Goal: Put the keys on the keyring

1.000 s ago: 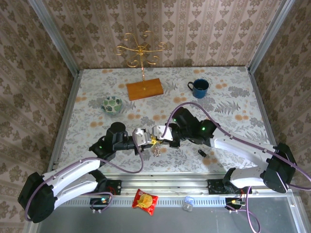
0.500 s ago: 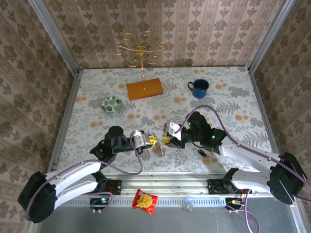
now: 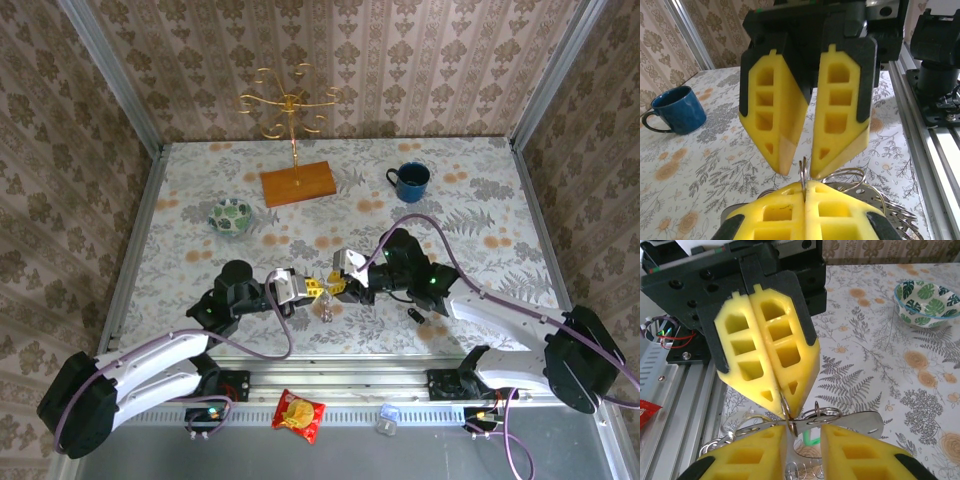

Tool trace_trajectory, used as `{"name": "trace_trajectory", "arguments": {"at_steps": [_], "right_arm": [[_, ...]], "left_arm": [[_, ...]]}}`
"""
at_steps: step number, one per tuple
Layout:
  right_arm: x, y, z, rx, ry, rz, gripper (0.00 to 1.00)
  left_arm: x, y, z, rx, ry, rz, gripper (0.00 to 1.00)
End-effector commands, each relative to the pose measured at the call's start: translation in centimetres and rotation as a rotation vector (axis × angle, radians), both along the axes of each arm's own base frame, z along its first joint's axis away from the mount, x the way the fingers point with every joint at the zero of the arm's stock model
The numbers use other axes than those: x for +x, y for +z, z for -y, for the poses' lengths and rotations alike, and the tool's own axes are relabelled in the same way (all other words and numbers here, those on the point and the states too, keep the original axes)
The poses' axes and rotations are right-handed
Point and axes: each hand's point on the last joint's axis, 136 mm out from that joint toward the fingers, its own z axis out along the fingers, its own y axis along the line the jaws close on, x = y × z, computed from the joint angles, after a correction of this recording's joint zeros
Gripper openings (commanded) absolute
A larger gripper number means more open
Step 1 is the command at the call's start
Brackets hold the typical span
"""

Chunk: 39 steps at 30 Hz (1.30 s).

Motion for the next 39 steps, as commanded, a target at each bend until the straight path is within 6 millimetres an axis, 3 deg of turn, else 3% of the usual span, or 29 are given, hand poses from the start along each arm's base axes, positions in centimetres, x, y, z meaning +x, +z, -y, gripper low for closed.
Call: {"name": "trace_trajectory", "arguments": {"at_steps": [1, 4, 8, 9, 15, 24, 30, 39], "right_arm": [[-0.1, 1.7, -0.9, 0.055, 0.034, 0.002, 0.23], [0.1, 2.1, -1.2, 0.072, 0.041, 0.005, 0.20], [-0.1, 2.2, -1.5, 0.070, 0.061, -0.005, 0.01], [-0.1, 2.2, -1.4, 0.060, 0.065, -0.004, 0.00], [-0.3, 1.5, -0.6, -0.067, 0.074, 0.010, 0.00], [-0.8, 0.7, -0.2, -0.248, 0.114, 0.068, 0.00], [0.3, 1.1, -0.3, -0.308, 0.077, 0.107, 0.00], [-0.3, 0.6, -0.8, -0.435, 0.108, 0.163, 0.00]], "left_arm": [[-0.5, 1.1, 0.2, -0.051, -0.032, 0.012, 0.00], [-0.5, 1.1, 0.2, -0.052, -0.032, 0.011, 0.00], [-0.3, 1.0, 0.1, -0.051, -0.014, 0.010, 0.01], [-0.3, 1.0, 0.0, -0.048, -0.015, 0.010, 0.05], [0.8, 0.6, -0.6, 0.013, 0.063, 0.026, 0.23], [0.9, 0.9, -0.7, 0.054, 0.062, 0.033, 0.26], [0.6, 1.3, -0.5, 0.044, 0.039, 0.029, 0.31], [0.7, 1.1, -0.3, 0.073, 0.035, 0.017, 0.25]]}}
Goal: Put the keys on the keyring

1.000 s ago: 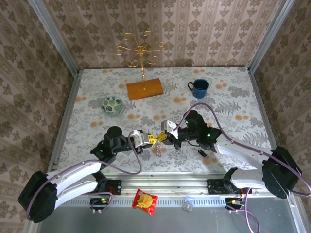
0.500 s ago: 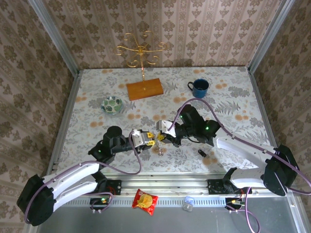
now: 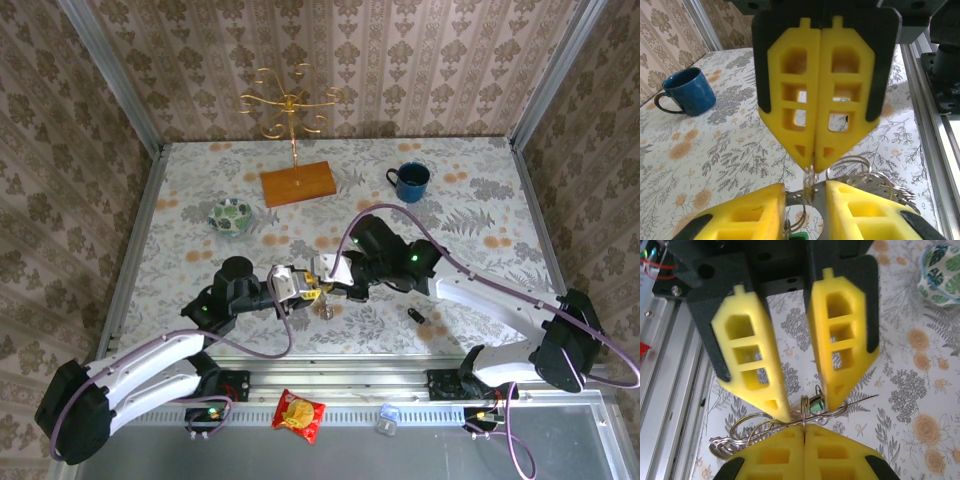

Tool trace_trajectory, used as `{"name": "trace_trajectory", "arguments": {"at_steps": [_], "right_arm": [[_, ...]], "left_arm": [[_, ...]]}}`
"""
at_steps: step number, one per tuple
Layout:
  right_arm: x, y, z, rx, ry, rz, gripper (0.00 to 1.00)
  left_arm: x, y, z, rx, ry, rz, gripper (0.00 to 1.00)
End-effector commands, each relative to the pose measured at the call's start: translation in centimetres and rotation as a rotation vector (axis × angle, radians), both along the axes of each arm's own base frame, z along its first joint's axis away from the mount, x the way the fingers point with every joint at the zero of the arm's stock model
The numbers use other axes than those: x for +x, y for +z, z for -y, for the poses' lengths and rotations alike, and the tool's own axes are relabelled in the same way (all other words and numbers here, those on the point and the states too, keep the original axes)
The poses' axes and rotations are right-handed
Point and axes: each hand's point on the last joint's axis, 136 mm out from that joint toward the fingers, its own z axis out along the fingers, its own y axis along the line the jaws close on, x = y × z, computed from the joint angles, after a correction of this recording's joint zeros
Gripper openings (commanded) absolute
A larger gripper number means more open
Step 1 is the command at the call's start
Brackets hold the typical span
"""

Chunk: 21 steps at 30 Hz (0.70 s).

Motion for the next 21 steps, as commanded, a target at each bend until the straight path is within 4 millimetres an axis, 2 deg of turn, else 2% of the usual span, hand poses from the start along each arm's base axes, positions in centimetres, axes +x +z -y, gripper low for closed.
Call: {"name": "trace_trajectory", "arguments": {"at_steps": [1, 4, 8, 9, 11, 13, 17, 21], "right_arm": [[-0.3, -0.1, 0.3, -0.088, 0.024, 0.043, 0.00], [-0.6, -0.1, 0.2, -0.112, 0.040, 0.050, 0.00], [-0.8, 0.7, -0.3, -0.043, 0.038, 0.051, 0.00], [-0.6, 1.2, -0.4, 0.008, 0.026, 0.057, 0.06], [-0.4, 2.1, -0.2, 0.117, 0.001, 0.040, 0.24], [-0.2, 3.2, 0.1, 0.235, -0.017, 0.009, 0.31], [0.3, 3.7, 0.7, 0.371, -0.048, -0.050, 0.33], [0.4, 2.7, 0.5, 0.374, -0.053, -0.086, 0.33]], "left_arm": [[-0.2, 1.4, 0.4, -0.010, -0.029, 0.026, 0.24], [-0.2, 1.6, 0.4, -0.012, -0.030, 0.028, 0.18], [-0.4, 1.6, 0.5, -0.010, -0.042, 0.024, 0.01], [-0.5, 1.6, 0.4, -0.011, -0.045, 0.023, 0.00], [-0.6, 1.6, 0.4, -0.020, -0.049, 0.025, 0.00], [-0.7, 1.8, 0.5, -0.041, -0.050, 0.029, 0.00], [-0.8, 2.0, 0.5, -0.081, -0.053, 0.032, 0.00], [-0.9, 2.0, 0.5, -0.099, -0.053, 0.031, 0.00]]}}
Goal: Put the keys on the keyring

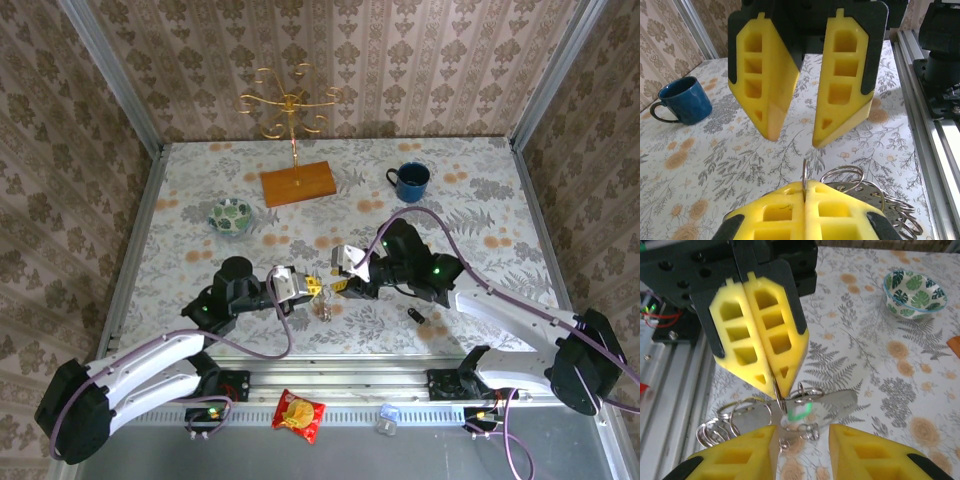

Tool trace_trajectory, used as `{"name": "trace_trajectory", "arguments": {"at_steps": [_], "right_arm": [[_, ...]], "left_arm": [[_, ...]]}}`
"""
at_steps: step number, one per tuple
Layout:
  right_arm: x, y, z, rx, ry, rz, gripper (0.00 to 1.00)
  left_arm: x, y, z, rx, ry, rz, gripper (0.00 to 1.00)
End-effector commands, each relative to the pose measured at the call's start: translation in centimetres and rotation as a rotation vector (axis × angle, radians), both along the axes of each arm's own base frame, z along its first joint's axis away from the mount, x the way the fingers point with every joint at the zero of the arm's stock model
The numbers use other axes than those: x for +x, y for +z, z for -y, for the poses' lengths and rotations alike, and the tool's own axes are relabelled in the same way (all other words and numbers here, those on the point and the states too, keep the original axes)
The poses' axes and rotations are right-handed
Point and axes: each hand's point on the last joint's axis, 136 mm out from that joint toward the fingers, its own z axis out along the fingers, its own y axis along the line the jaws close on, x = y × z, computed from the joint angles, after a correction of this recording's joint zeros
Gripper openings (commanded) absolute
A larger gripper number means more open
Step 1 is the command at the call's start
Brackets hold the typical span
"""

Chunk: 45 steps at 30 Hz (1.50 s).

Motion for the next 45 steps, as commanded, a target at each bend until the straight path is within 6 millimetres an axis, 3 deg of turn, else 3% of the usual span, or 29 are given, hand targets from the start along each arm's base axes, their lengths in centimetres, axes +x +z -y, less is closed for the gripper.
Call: {"name": "trace_trajectory", "arguments": {"at_steps": [1, 19, 21, 25, 26, 28, 32, 36, 45], "right_arm": [[-0.4, 1.4, -1.3, 0.101, 0.044, -0.027, 0.33], [-0.6, -0.1, -1.5, 0.075, 0.065, -0.063, 0.26], [-0.5, -0.2, -1.8, 0.076, 0.071, -0.070, 0.22], [-0.2, 0.3, -2.2, 0.084, 0.081, -0.063, 0.01], [-0.1, 0.5, -2.3, 0.085, 0.083, -0.058, 0.00], [-0.2, 0.7, -2.2, 0.074, 0.087, -0.052, 0.00], [-0.4, 0.6, -1.7, 0.024, 0.092, -0.038, 0.00], [-0.7, 0.0, -1.3, -0.069, 0.109, -0.014, 0.00], [-1.0, -0.8, -1.8, -0.228, 0.150, 0.054, 0.00]], "left_arm": [[-0.5, 1.4, 0.2, -0.070, -0.025, 0.019, 0.00], [-0.2, 1.4, 0.3, -0.107, -0.012, 0.016, 0.00], [-0.2, 1.4, 0.3, -0.110, -0.013, 0.013, 0.00], [-0.1, 1.4, 0.3, -0.113, -0.011, 0.015, 0.00], [-0.1, 1.5, 0.3, -0.114, -0.006, 0.019, 0.00], [0.2, 1.5, 0.1, -0.112, 0.014, 0.023, 0.02], [0.7, 1.1, -0.2, -0.071, 0.051, 0.036, 0.16], [1.0, 0.5, -0.2, -0.008, 0.057, 0.031, 0.16], [0.9, 1.3, 0.0, -0.018, 0.043, 0.047, 0.17]]}}
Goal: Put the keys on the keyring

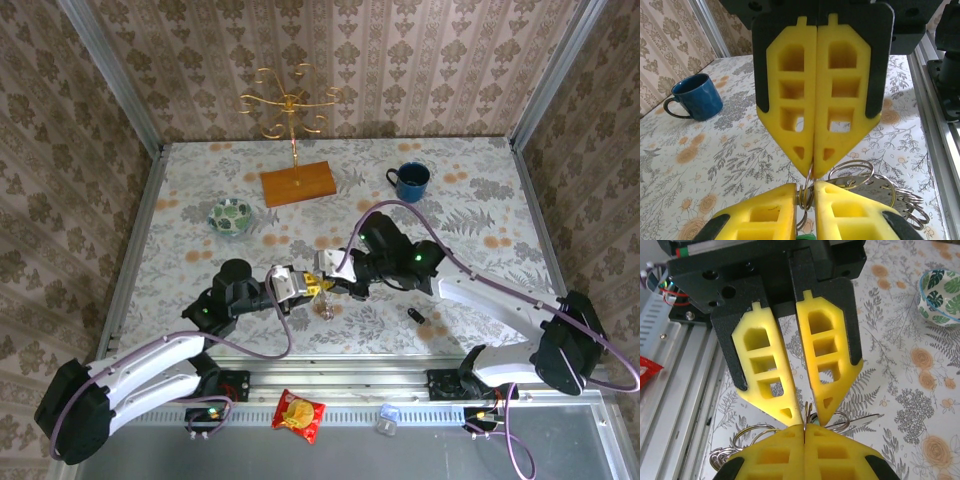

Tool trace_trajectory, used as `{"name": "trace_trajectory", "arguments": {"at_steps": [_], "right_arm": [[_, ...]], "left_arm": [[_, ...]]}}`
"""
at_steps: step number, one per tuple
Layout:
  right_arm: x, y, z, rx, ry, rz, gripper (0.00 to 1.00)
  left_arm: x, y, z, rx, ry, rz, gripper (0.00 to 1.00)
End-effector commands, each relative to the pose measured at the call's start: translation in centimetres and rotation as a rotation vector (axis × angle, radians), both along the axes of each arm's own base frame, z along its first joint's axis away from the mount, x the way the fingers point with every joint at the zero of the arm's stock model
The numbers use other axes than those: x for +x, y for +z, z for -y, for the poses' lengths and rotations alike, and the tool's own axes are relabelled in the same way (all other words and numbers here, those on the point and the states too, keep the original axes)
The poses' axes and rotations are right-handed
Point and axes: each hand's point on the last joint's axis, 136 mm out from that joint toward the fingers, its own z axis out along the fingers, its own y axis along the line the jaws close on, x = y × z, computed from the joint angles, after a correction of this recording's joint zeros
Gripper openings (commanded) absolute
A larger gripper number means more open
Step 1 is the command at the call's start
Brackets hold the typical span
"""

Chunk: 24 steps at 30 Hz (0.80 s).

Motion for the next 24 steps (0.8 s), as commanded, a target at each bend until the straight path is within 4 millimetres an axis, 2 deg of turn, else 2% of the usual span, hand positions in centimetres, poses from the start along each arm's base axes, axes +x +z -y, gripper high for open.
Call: {"name": "trace_trajectory", "arguments": {"at_steps": [1, 6, 10, 12, 13, 16, 18, 20, 22, 24], "right_arm": [[-0.4, -0.3, 0.2, -0.077, 0.031, 0.032, 0.00], [-0.8, 0.2, -0.4, -0.072, 0.059, 0.042, 0.00], [-1.1, 0.5, -0.6, -0.058, 0.071, 0.037, 0.00], [-1.1, 0.6, -0.5, -0.049, 0.064, 0.041, 0.00], [-1.0, 0.6, -0.4, -0.039, 0.050, 0.044, 0.04], [-0.1, 1.5, 0.4, 0.030, -0.028, 0.047, 0.26], [2.0, 2.2, 1.3, 0.087, -0.173, 0.077, 0.39], [4.0, 2.5, 3.0, 0.127, -0.342, 0.120, 0.41], [5.1, 2.4, 4.7, 0.162, -0.493, 0.118, 0.46], [5.6, 1.6, 6.4, 0.185, -0.635, 0.069, 0.47]], "left_arm": [[0.2, 1.6, 0.3, -0.016, -0.010, 0.043, 0.17], [0.2, 1.5, 0.4, -0.008, -0.015, 0.044, 0.14], [0.0, 1.5, 0.5, -0.005, -0.030, 0.048, 0.02], [-0.1, 1.6, 0.6, -0.006, -0.035, 0.057, 0.00], [-0.1, 1.7, 0.5, -0.007, -0.035, 0.065, 0.00], [-0.1, 1.5, 0.4, 0.001, -0.034, 0.081, 0.00], [-0.2, 1.3, 0.4, 0.019, -0.035, 0.107, 0.00], [-0.3, 1.1, 0.5, 0.042, -0.038, 0.150, 0.00], [-0.3, 1.5, 0.7, 0.033, -0.038, 0.198, 0.00], [-0.2, 1.7, 0.8, 0.024, -0.032, 0.234, 0.00]]}}
